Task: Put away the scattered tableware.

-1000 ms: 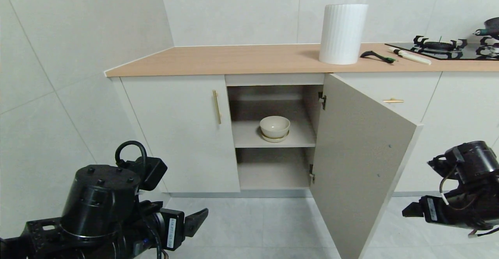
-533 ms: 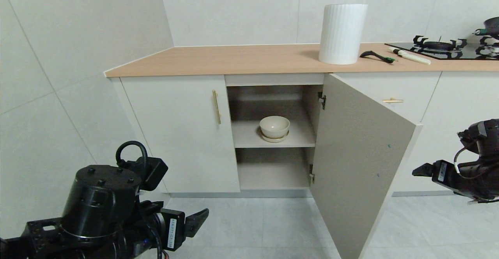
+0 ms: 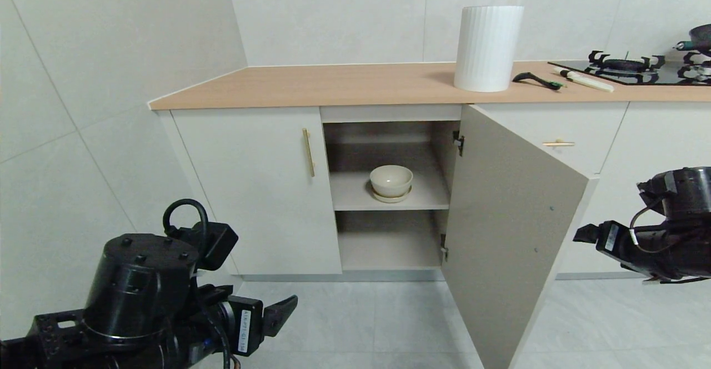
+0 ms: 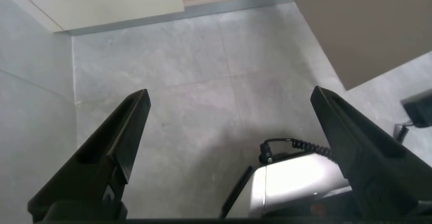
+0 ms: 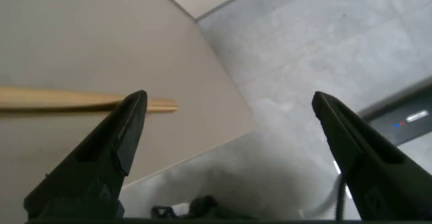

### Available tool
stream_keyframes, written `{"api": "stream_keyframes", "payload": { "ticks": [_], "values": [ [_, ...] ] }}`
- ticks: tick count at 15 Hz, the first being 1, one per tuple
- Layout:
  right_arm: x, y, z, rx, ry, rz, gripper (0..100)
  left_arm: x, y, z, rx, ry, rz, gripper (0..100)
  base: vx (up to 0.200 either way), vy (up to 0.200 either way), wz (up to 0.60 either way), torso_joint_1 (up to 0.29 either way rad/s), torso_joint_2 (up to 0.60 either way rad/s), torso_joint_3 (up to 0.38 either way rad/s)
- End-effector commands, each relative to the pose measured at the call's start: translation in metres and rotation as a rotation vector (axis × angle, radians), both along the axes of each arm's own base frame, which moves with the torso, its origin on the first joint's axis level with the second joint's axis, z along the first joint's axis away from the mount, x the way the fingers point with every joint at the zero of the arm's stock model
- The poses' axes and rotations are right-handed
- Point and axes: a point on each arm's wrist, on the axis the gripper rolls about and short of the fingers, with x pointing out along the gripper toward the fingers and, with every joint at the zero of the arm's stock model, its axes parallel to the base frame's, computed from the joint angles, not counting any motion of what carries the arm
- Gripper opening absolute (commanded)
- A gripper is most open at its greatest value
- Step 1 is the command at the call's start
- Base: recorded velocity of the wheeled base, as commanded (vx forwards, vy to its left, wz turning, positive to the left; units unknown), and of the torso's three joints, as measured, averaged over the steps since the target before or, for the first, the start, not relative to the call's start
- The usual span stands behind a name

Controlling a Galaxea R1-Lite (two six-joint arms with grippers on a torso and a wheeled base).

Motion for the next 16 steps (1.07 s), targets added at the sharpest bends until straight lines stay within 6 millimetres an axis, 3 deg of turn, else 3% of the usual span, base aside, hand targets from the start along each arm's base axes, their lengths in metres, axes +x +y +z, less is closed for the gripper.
{"api": "stream_keyframes", "payload": {
  "ticks": [1, 4, 8, 10, 13, 16],
  "values": [
    [0.003, 0.028, 0.000, 0.005, -0.029, 0.101, 100, 0.000, 0.000, 0.001, -0.004, -0.005, 0.000, 100, 0.000, 0.000, 0.00, 0.000, 0.00, 0.000],
    [0.005, 0.047, 0.009, 0.008, -0.107, 0.168, 100, 0.000, 0.000, 0.002, -0.006, -0.007, 0.000, 100, 0.000, 0.000, 0.00, 0.000, 0.00, 0.000],
    [0.021, 0.108, 0.004, 0.002, -0.125, 0.371, 100, 0.003, -0.002, 0.003, -0.005, -0.008, -0.001, 100, 0.000, 0.000, 0.00, 0.000, 0.00, 0.000],
    [0.026, 0.117, 0.001, -0.012, -0.126, 0.403, 100, 0.003, -0.002, 0.004, -0.006, -0.010, -0.001, 100, 0.000, 0.000, 0.00, 0.000, 0.00, 0.000],
    [0.057, 0.170, -0.016, -0.043, -0.137, 0.530, 100, 0.007, -0.003, -0.001, 0.022, 0.019, 0.005, 100, 0.000, 0.000, 0.00, 0.000, 0.00, 0.000],
    [0.087, 0.189, -0.028, -0.090, -0.171, 0.553, 100, 0.010, -0.001, 0.003, 0.026, -0.004, 0.034, 100, 0.000, 0.000, 0.00, 0.000, 0.00, 0.000]
  ]
}}
